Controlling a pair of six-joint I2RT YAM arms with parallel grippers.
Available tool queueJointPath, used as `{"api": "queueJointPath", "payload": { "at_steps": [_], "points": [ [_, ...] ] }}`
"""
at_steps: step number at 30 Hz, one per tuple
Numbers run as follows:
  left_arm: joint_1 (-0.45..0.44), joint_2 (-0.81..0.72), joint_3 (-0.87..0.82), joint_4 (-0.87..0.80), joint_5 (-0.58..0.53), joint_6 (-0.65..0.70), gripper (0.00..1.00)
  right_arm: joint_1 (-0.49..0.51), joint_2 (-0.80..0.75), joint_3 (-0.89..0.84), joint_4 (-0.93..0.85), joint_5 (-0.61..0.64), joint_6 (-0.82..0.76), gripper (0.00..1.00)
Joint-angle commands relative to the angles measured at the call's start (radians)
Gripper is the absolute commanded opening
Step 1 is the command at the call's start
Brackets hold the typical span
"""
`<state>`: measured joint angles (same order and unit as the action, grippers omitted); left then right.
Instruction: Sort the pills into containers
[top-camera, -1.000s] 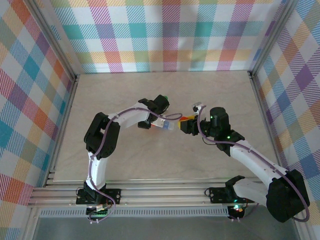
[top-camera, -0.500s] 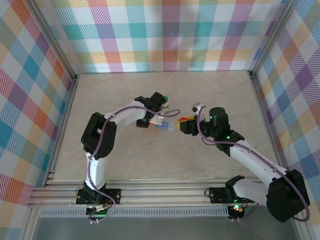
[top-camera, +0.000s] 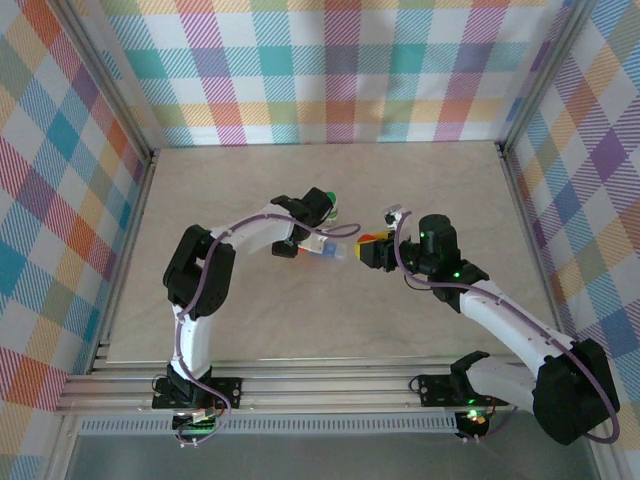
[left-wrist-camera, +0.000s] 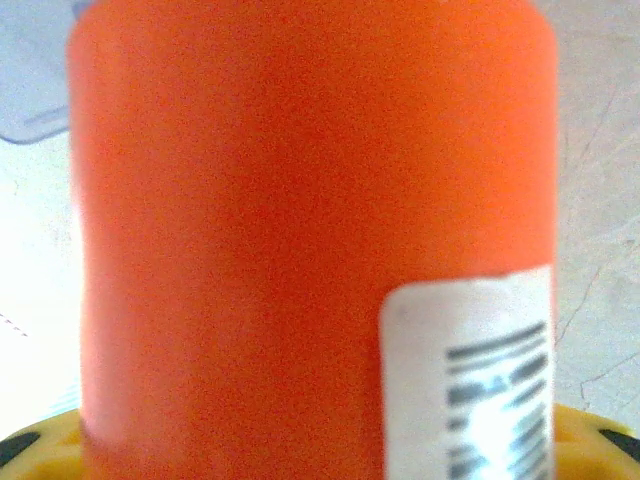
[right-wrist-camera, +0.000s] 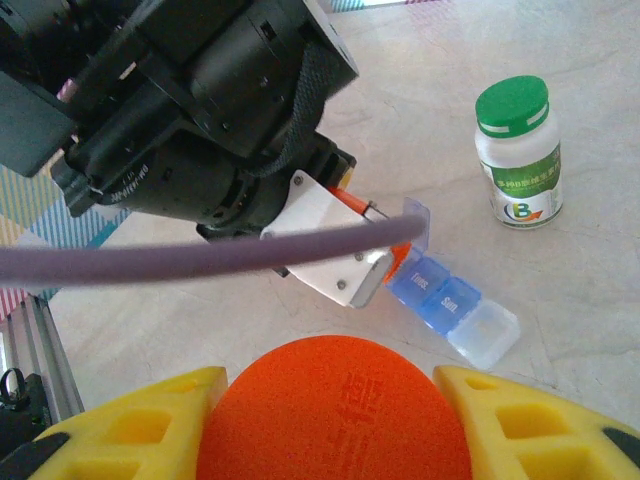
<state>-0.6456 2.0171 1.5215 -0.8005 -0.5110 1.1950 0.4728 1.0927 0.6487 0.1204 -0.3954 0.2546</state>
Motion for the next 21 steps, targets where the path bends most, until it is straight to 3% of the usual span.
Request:
{"api": "queueJointPath", "payload": {
  "at_steps": [1, 21],
  "points": [
    [-0.027, 0.07, 0.016, -0.016, -0.028, 0.013, 0.07, 0.007, 0.008, 0.009, 0.035, -0.02, 0.007, 0.0],
    [0.004, -0.04, -0.006, -0.005, -0.018, 0.014, 0.07, 0.009, 0.003, 0.01, 0.035, -0.022, 0.008, 0.0]
  ]
}}
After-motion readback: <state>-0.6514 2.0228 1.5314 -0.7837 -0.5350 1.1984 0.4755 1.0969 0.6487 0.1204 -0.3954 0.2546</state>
